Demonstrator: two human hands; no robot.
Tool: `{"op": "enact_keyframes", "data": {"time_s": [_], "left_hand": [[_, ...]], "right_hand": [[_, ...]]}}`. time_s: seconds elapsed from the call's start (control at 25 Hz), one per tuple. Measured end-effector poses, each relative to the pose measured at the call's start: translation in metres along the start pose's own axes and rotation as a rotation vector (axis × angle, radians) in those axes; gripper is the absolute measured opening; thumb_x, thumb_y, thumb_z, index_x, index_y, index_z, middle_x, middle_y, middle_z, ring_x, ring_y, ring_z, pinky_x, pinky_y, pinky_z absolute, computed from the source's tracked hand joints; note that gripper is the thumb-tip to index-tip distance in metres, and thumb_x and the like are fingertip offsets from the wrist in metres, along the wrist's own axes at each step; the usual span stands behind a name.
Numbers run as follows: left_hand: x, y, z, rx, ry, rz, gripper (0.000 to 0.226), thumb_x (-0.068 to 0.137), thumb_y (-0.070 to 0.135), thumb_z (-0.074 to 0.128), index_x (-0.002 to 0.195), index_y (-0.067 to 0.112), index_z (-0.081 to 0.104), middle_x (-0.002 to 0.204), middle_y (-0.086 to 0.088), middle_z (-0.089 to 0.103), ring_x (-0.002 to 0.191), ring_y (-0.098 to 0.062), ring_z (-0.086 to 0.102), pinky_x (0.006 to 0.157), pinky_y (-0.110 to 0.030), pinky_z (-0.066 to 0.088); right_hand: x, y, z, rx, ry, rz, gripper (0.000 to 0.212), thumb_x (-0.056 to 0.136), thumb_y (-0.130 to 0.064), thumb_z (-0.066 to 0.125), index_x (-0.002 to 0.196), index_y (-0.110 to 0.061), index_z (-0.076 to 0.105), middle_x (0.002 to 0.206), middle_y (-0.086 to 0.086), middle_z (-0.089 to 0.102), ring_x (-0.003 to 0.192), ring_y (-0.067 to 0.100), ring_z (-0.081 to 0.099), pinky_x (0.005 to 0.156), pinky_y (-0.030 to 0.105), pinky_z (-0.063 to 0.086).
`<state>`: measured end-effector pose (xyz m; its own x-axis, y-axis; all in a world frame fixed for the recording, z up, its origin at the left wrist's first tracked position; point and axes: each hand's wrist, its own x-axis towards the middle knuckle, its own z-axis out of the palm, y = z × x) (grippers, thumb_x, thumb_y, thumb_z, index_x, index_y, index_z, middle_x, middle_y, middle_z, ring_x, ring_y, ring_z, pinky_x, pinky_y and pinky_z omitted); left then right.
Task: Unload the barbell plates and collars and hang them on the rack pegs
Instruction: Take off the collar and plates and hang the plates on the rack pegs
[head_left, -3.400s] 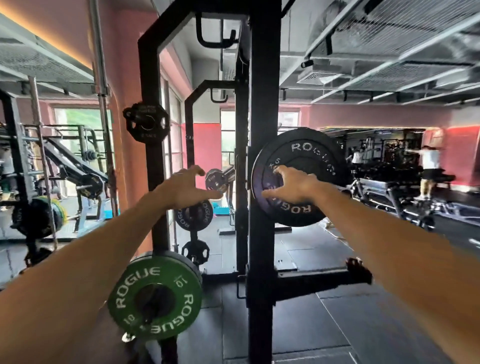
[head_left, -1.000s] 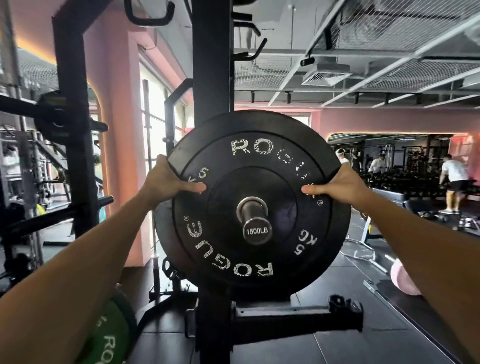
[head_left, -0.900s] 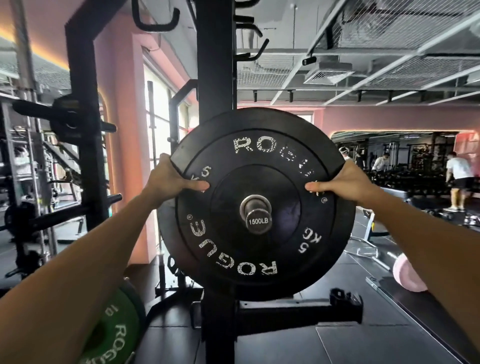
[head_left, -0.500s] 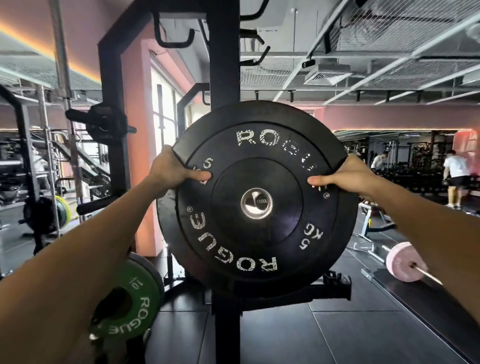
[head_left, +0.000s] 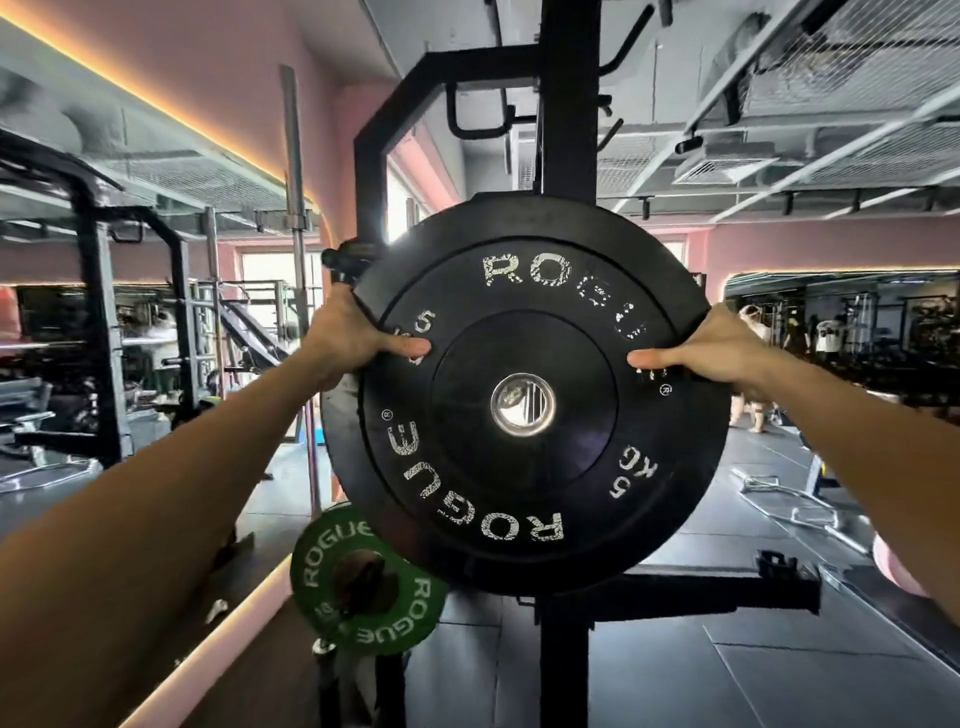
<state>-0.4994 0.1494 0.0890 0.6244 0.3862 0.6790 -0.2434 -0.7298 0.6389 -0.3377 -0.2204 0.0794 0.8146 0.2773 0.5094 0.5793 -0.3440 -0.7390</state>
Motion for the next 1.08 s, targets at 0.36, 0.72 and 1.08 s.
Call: {"op": "enact_keyframes", "data": {"time_s": [0.36,0.72,1.08], "left_hand": [[0.009,-0.094,-0.154,0.071,0.009,-0.065,0.095,0.022,0.059,0.095,0.105,0.019,0.070,0.095,0.008,0.075,0.089,-0.009,0.069,0.075,-0.027,0.053],[0.059,-0.198,-0.185,0.054,-0.057,-0.010,0.066,0.037,0.037,0.097,0.097,0.019,0.075,0.091,0.005,0.077,0.088,-0.011,0.071,0.090,-0.037,0.055],[0.151,-0.299,-0.176,0.082,-0.062,-0.054,0.071,0.035,0.044,0.098,0.098,0.022,0.075,0.090,0.008,0.077,0.090,-0.011,0.071,0.089,-0.039,0.055]], "right_hand": [[-0.023,-0.099,0.138,0.029,-0.060,-0.028,0.051,0.047,-0.033,0.095,0.091,-0.017,0.074,0.084,-0.008,0.074,0.080,0.007,0.068,0.070,0.024,0.053],[0.044,-0.098,0.255,0.027,-0.166,-0.007,0.050,0.047,-0.037,0.095,0.087,-0.014,0.076,0.078,-0.011,0.076,0.076,0.001,0.070,0.071,0.022,0.054],[0.146,-0.073,0.352,-0.017,-0.192,0.010,0.066,0.037,-0.047,0.095,0.091,-0.013,0.076,0.087,-0.005,0.076,0.085,0.010,0.071,0.085,0.032,0.057]]}}
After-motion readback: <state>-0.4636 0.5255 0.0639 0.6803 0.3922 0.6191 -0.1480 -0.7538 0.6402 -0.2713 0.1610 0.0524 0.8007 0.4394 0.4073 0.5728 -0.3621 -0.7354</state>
